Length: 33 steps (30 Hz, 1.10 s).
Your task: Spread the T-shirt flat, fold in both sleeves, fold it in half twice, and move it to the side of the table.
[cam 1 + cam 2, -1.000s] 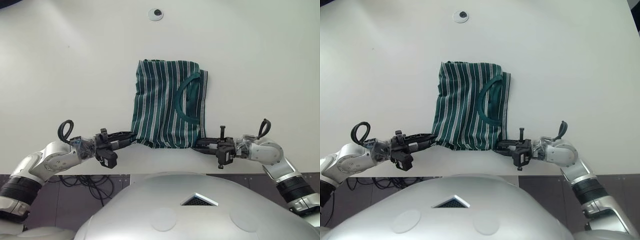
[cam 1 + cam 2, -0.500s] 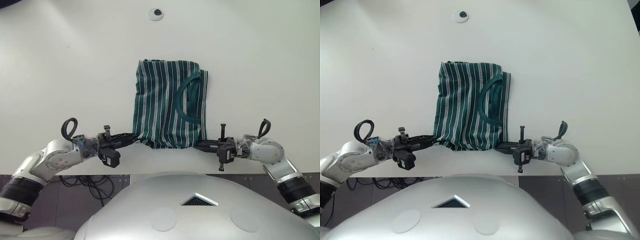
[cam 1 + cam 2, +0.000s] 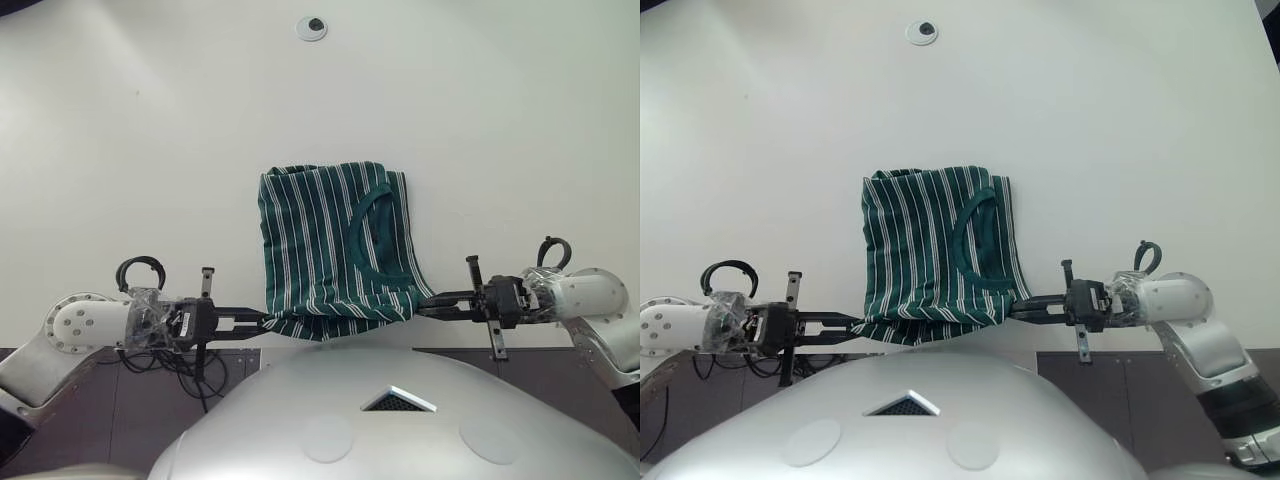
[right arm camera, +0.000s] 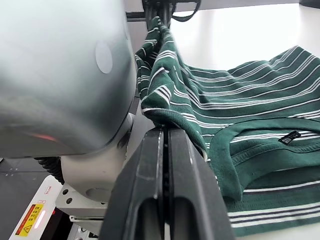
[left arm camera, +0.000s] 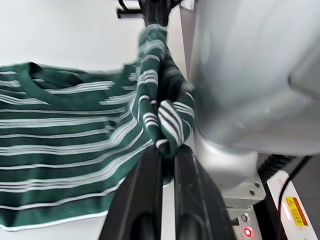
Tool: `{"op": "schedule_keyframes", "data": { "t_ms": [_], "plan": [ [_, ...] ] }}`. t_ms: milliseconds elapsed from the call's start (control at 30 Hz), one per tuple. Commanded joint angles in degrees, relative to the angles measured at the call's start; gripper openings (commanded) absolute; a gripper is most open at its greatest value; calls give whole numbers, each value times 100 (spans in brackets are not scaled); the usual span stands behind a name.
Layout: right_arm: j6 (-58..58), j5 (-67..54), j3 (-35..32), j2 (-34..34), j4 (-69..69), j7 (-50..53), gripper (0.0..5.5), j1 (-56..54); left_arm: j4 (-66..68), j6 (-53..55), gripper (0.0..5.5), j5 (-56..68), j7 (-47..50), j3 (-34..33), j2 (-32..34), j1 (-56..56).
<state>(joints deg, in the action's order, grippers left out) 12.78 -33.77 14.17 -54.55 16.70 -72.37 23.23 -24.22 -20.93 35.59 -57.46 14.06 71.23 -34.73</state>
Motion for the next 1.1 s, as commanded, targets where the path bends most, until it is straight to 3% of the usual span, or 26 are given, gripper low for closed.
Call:
{"op": "schedule_keyframes", "data": {
  "t_ms": [33, 267, 600, 1100],
  "plan": [
    [-56, 2, -243, 326, 77, 114, 0, -192, 73, 177, 5, -36, -103, -305, -389, 132],
    [-71, 278, -519, 1027, -532, 483, 0, -967, 1086, 587, 5, -422, -32, -549, -1424, 1217],
    [8, 1562, -325, 2109, -2331, 1181, 0, -2556, 3153, 1100, 5, -1628, 61, -399, -2692, 3231],
    [901, 3115, -218, 2979, -4601, 2372, 0, -3939, 3702, 2399, 4, -1761, -108, -562, -3291, 4270]
  ]
}}
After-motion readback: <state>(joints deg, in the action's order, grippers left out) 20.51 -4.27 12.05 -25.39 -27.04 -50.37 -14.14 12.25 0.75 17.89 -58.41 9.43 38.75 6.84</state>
